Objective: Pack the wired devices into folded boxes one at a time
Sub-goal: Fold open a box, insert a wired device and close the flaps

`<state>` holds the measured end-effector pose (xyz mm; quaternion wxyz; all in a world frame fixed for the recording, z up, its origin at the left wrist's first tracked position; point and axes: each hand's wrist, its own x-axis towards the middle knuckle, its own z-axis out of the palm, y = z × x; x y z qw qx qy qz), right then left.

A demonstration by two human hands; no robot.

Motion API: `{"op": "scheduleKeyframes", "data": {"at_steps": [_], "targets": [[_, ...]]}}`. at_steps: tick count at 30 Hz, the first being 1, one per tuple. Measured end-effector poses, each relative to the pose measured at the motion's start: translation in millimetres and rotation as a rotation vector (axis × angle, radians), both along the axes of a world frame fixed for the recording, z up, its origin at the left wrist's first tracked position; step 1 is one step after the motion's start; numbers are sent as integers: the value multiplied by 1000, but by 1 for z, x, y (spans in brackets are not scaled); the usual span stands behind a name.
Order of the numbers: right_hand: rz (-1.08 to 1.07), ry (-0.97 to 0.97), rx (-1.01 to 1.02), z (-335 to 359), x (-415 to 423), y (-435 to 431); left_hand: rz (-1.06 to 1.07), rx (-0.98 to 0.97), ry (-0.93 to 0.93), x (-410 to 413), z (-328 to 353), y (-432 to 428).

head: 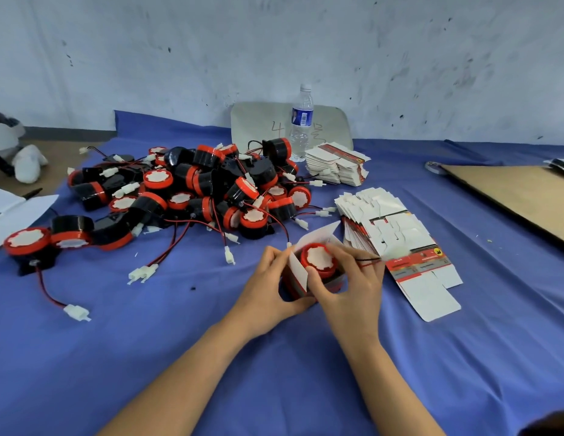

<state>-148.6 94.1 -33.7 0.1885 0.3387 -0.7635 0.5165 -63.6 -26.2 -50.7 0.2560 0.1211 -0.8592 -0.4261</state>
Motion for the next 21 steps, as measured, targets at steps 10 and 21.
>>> {"op": "scheduleKeyframes", "data": {"at_steps": [10, 21], "targets": [[13, 8, 199, -14, -6, -5, 4, -151, 40, 4, 0, 5], [88, 132, -372, -3, -1, 1, 139, -346, 19, 7, 12, 19]]}}
